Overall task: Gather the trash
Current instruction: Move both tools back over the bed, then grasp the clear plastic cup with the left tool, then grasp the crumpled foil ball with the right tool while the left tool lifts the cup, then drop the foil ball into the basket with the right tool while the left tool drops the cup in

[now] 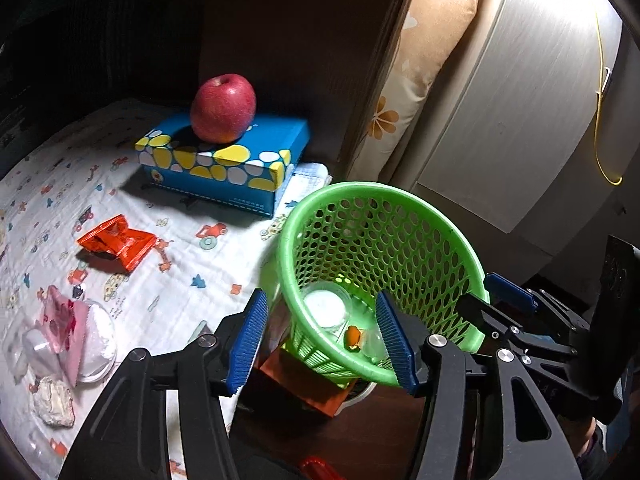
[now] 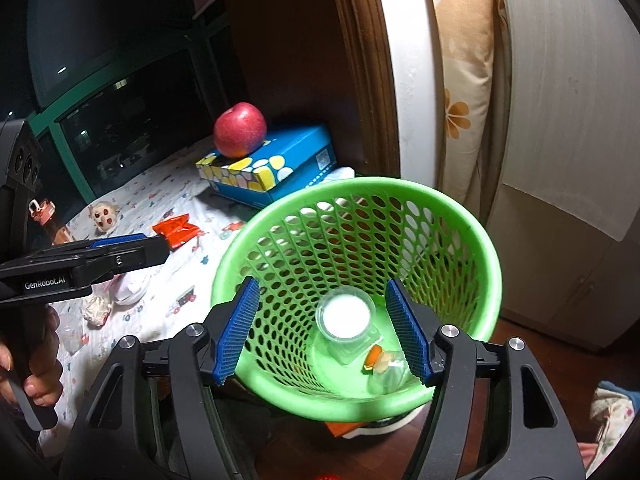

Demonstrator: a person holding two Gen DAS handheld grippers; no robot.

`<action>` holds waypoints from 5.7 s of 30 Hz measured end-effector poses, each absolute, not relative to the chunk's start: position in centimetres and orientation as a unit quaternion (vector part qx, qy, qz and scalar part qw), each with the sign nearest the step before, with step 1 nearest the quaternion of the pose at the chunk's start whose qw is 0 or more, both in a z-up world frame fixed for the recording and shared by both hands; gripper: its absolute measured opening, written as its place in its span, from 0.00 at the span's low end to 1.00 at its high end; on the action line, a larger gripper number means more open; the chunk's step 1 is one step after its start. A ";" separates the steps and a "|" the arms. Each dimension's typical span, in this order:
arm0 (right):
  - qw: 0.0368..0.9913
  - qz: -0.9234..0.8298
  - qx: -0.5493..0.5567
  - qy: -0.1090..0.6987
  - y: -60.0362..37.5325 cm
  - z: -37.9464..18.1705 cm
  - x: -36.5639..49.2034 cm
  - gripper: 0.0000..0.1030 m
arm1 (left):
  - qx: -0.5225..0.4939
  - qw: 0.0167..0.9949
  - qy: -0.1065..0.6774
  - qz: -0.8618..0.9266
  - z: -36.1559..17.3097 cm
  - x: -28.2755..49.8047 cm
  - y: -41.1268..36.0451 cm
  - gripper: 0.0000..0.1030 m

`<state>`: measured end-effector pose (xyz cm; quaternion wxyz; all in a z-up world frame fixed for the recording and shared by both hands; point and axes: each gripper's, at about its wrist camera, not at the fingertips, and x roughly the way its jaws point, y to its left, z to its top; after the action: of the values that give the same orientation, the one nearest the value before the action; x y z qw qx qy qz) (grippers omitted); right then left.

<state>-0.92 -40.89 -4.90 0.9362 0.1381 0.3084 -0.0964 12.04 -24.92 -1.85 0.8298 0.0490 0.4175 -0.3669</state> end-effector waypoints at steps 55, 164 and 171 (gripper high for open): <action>0.901 0.179 0.034 0.394 -14.3 -8.4 11.0 0.71 | -0.180 0.848 0.494 -0.065 -11.7 14.9 9.6 0.58; 0.924 -0.133 0.147 0.328 -45.6 -5.1 0.9 0.70 | 0.072 0.835 0.406 -0.365 -1.2 13.5 -29.6 0.58; 0.925 -0.139 0.153 0.318 -45.9 -5.0 -0.4 0.72 | 0.085 0.823 0.418 -0.375 -2.7 13.0 -31.6 0.58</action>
<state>-0.41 -45.91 -4.98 0.9254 0.1530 0.3177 -0.1391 12.98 -31.59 -2.66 0.8228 0.0848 0.4185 -0.3751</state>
